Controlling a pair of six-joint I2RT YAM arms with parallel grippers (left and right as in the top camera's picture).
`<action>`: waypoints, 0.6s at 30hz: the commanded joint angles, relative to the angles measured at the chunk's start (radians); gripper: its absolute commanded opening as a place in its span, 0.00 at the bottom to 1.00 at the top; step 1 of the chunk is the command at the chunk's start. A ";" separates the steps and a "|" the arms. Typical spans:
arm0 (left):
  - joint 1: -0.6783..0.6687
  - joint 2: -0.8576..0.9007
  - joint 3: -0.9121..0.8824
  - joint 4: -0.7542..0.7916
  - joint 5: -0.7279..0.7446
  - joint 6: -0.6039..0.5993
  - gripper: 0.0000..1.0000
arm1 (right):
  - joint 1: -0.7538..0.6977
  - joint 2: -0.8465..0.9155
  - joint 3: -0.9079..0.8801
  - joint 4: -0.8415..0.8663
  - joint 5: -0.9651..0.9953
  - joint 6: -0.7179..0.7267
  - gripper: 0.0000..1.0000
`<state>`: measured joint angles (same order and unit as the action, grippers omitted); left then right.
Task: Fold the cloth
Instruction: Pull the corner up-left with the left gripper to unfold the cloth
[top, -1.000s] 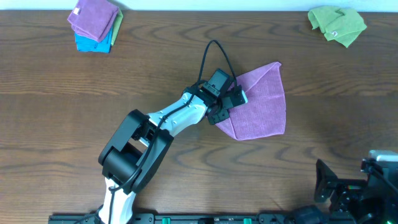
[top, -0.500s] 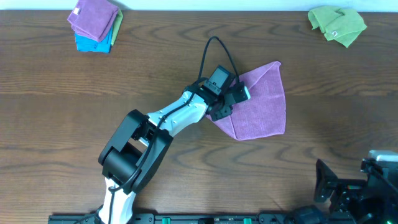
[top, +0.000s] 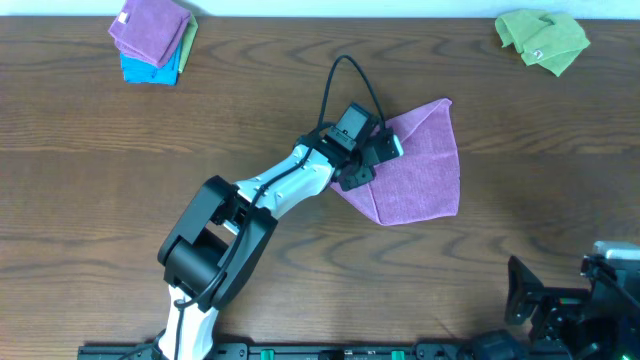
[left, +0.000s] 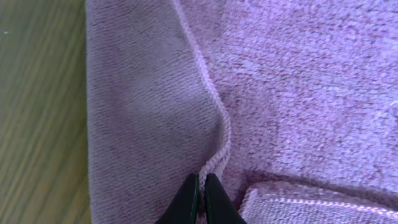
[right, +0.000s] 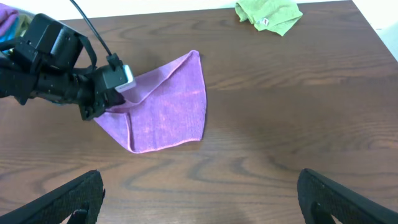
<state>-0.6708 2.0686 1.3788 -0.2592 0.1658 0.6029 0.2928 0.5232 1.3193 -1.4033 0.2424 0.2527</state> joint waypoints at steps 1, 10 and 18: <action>0.032 0.007 0.019 0.026 -0.098 -0.003 0.06 | -0.013 0.004 0.001 -0.005 0.000 0.013 0.99; 0.159 0.007 0.019 0.193 -0.198 -0.005 0.06 | -0.013 0.004 0.001 -0.005 -0.016 0.021 0.99; 0.253 0.008 0.019 0.262 -0.109 -0.072 0.06 | -0.013 0.004 0.001 -0.004 -0.045 0.044 0.99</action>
<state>-0.4427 2.0686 1.3808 0.0002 0.0238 0.5854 0.2928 0.5232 1.3193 -1.4063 0.2085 0.2680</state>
